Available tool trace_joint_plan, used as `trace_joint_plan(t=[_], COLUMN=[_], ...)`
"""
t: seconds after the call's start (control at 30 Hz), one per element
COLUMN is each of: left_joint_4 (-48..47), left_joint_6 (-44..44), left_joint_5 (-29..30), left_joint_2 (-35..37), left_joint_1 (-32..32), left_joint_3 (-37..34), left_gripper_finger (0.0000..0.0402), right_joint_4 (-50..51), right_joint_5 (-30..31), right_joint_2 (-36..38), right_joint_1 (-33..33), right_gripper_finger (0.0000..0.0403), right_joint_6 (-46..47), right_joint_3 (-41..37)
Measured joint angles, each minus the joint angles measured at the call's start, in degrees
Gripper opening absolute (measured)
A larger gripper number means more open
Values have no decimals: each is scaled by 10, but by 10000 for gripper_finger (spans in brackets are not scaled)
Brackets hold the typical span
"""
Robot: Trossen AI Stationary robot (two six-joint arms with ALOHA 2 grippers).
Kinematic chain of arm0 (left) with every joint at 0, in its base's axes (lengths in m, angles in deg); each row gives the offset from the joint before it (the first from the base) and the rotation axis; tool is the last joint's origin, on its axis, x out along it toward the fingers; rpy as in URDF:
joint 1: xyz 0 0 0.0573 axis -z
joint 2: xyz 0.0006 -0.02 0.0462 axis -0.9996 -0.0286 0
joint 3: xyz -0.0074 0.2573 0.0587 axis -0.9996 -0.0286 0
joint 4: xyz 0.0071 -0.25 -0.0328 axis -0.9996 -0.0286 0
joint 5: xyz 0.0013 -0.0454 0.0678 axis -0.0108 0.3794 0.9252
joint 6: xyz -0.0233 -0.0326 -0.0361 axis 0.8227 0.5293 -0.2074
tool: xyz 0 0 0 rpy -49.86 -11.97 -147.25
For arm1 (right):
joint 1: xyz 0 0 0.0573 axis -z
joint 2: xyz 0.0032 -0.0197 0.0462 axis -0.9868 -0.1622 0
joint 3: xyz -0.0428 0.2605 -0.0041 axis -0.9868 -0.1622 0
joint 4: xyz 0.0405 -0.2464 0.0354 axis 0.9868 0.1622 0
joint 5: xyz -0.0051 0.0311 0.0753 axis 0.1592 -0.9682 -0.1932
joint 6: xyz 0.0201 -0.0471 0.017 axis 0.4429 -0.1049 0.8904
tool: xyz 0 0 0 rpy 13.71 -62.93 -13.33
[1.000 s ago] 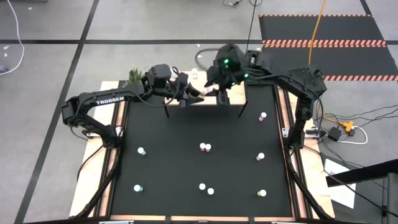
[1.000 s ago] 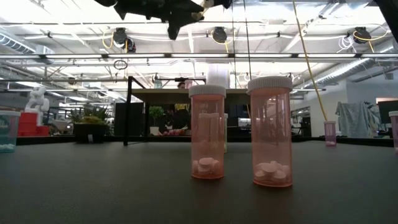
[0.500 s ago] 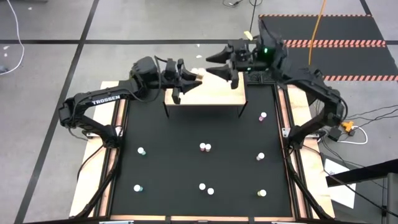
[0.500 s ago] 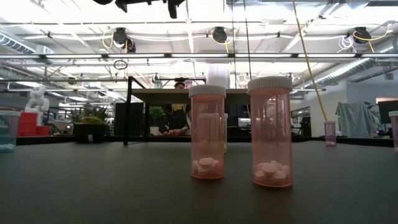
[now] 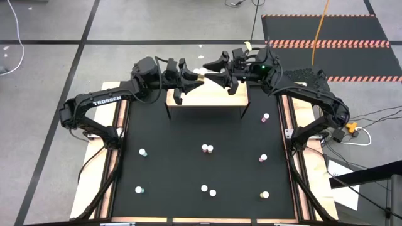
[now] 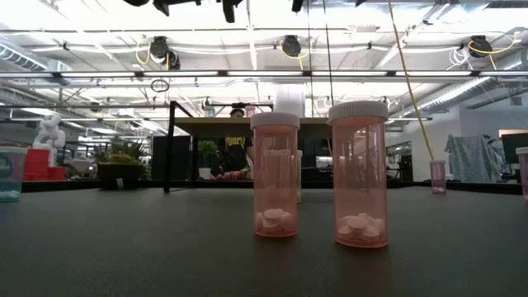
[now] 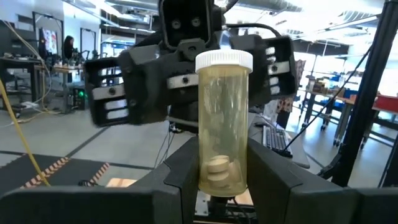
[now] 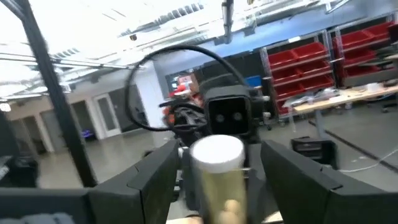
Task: Pick and place medicine bottles onto shelf by color
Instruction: Put the middle yellow pill bottle on the shelf
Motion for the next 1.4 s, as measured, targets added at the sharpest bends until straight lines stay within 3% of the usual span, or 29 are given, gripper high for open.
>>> trace_joint_plan(t=[0.2,0.7,1.17,1.4], left_joint_4=[-3,-20,-22,-97], left_joint_6=[11,11,15,24], left_joint_5=[0,0,0,77], left_joint_2=[0,0,-1,0], left_joint_1=[0,0,0,-11], left_joint_3=[0,0,0,1], left_gripper_finger=[117,118,118,119], right_joint_4=[-4,-5,15,47], right_joint_5=[1,-28,-29,-18], right_joint_2=[-7,-7,-7,-9], right_joint_1=[0,1,1,31], right_gripper_finger=[223,150,117,117], right_joint_6=[-21,-30,-34,-57], right_joint_3=[0,0,1,0])
